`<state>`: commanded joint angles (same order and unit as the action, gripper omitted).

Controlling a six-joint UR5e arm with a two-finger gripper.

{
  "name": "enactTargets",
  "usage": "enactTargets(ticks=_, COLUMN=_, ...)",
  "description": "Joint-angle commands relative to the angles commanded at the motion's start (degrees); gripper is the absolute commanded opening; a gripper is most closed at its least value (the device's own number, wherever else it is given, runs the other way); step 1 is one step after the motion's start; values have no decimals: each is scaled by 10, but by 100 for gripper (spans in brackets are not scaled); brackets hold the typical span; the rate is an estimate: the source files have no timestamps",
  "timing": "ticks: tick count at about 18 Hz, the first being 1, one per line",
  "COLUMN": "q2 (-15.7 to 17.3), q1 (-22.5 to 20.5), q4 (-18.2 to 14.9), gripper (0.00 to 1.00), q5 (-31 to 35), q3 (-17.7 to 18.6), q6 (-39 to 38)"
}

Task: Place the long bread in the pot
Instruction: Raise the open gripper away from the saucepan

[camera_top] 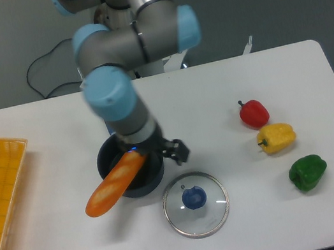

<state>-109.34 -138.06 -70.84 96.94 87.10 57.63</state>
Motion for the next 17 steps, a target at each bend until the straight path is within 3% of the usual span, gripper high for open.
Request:
enactTargets(ticks=8, q2=5, q1=-107, q4=-4, gripper=100, q5=-47, q3=-2, q6=242)
enactTargets(ticks=17, q2=5, q1=-138, q4=-5, gripper=100, q5=-44, q3=3, q6=265)
